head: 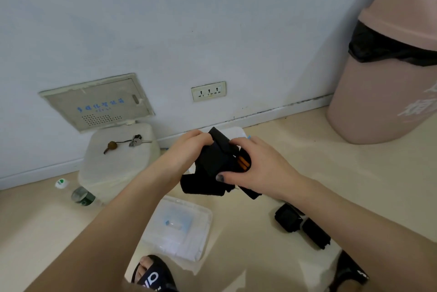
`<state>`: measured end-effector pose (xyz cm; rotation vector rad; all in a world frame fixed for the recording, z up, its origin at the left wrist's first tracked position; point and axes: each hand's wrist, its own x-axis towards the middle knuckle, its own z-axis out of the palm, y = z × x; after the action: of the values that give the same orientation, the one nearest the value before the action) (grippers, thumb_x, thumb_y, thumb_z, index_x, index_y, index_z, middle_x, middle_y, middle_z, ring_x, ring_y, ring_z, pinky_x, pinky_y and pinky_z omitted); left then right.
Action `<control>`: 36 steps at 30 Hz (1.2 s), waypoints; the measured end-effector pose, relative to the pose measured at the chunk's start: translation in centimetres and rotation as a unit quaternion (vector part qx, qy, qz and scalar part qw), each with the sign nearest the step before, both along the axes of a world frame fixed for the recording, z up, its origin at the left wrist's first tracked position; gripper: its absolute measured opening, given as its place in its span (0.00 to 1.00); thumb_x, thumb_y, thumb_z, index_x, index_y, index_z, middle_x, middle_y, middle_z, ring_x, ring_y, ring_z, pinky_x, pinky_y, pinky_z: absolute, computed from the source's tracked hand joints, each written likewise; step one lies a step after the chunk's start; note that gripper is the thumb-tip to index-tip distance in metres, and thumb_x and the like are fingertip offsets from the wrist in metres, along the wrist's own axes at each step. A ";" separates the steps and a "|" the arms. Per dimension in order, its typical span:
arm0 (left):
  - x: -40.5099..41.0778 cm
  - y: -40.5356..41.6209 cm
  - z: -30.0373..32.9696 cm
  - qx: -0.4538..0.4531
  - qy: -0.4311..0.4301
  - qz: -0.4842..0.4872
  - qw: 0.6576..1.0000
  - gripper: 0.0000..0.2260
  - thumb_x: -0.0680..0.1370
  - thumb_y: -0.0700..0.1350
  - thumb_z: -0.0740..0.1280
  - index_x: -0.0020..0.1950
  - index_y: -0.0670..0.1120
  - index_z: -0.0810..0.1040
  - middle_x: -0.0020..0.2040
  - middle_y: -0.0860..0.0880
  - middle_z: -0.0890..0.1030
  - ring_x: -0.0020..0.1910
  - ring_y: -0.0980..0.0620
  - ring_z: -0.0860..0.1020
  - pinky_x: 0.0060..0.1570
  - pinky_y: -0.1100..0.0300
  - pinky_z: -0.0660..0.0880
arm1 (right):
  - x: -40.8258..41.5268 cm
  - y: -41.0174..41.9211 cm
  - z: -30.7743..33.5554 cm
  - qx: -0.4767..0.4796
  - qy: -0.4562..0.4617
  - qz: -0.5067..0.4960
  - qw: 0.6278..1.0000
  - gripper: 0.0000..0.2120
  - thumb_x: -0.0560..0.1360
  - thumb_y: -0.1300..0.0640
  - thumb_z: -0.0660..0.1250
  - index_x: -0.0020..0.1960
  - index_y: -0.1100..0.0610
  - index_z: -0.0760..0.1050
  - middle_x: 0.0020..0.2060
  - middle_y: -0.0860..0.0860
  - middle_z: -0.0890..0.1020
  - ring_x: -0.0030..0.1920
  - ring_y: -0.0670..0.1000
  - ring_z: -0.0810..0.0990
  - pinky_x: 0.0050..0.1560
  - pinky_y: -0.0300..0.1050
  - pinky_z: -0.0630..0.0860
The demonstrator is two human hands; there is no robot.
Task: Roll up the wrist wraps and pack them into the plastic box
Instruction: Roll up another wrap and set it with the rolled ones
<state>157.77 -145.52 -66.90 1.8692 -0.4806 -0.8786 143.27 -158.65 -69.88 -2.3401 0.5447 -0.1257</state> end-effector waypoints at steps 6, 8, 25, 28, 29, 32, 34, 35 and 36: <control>0.4 -0.4 -0.7 -0.009 0.025 -0.003 1.000 0.15 0.68 0.51 0.67 0.48 0.43 0.78 0.40 0.49 0.77 0.42 0.48 0.75 0.52 0.50 0.72 | 0.7 0.4 -0.1 -0.121 -0.001 0.006 0.993 0.33 0.65 0.31 0.74 0.65 0.42 0.70 0.50 0.42 0.71 0.50 0.45 0.73 0.47 0.43 0.73; 0.4 -0.6 -0.7 -0.020 0.029 -0.004 0.999 0.15 0.69 0.52 0.68 0.48 0.42 0.77 0.39 0.48 0.77 0.41 0.48 0.75 0.50 0.50 0.71 | 0.8 0.7 -0.5 -0.150 0.011 0.034 0.988 0.33 0.64 0.30 0.73 0.64 0.43 0.70 0.49 0.42 0.71 0.48 0.46 0.73 0.44 0.42 0.71; 0.8 -1.0 -1.1 0.032 -0.045 -0.038 0.998 0.13 0.79 0.44 0.70 0.36 0.47 0.72 0.31 0.50 0.73 0.35 0.50 0.71 0.42 0.54 0.65 | 1.7 -2.6 1.2 0.113 -0.047 -0.194 0.973 0.25 0.86 0.46 0.57 0.35 0.58 0.72 0.32 0.53 0.77 0.38 0.55 0.78 0.40 0.48 0.70; 1.7 -0.2 -0.9 0.095 -0.132 -0.051 0.985 0.11 0.79 0.44 0.70 0.40 0.46 0.71 0.33 0.50 0.70 0.35 0.51 0.68 0.36 0.58 0.63 | 1.2 -4.6 1.6 0.138 -0.067 -0.239 0.959 0.24 0.85 0.45 0.57 0.37 0.59 0.71 0.33 0.54 0.77 0.39 0.57 0.78 0.42 0.49 0.72; 2.0 0.1 -0.9 0.137 -0.172 -0.076 0.973 0.11 0.79 0.45 0.71 0.41 0.46 0.71 0.35 0.50 0.71 0.35 0.52 0.68 0.34 0.60 0.63 | 0.9 -4.9 1.6 0.136 -0.072 -0.234 0.960 0.24 0.85 0.44 0.57 0.36 0.58 0.68 0.32 0.53 0.74 0.36 0.55 0.76 0.40 0.49 0.70; 2.1 1.0 -1.3 0.288 -0.213 -0.184 0.915 0.14 0.79 0.52 0.72 0.56 0.46 0.73 0.50 0.47 0.75 0.46 0.50 0.75 0.43 0.60 0.67 | 0.4 -4.8 1.7 0.147 -0.085 -0.215 0.962 0.24 0.84 0.43 0.59 0.35 0.58 0.67 0.30 0.52 0.72 0.33 0.52 0.73 0.38 0.46 0.69; 1.9 1.0 -1.7 0.320 -0.198 -0.219 0.900 0.31 0.77 0.58 0.73 0.74 0.49 0.65 0.67 0.48 0.72 0.63 0.48 0.74 0.55 0.58 0.69 | 0.4 -4.5 1.6 0.171 -0.097 -0.200 0.960 0.24 0.84 0.43 0.60 0.36 0.59 0.69 0.30 0.54 0.72 0.34 0.53 0.74 0.40 0.48 0.71; 1.7 0.7 -1.8 0.296 -0.192 -0.220 0.910 0.37 0.74 0.62 0.74 0.77 0.53 0.61 0.71 0.49 0.71 0.68 0.49 0.73 0.61 0.57 0.70 | 0.4 -4.2 1.6 0.180 -0.095 -0.185 0.961 0.26 0.83 0.42 0.61 0.36 0.61 0.70 0.30 0.56 0.73 0.34 0.56 0.75 0.41 0.49 0.73; 1.5 0.3 -1.8 0.253 -0.181 -0.219 0.925 0.41 0.69 0.65 0.75 0.77 0.58 0.60 0.72 0.51 0.71 0.69 0.51 0.73 0.65 0.55 0.71 | 0.6 -3.7 1.5 0.184 -0.088 -0.164 0.965 0.29 0.83 0.41 0.61 0.37 0.65 0.71 0.31 0.59 0.75 0.34 0.58 0.77 0.41 0.52 0.75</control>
<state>159.27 -145.20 -68.71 2.4736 -1.0046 -1.0156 143.87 -162.40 -68.42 -1.8454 0.7894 -0.3522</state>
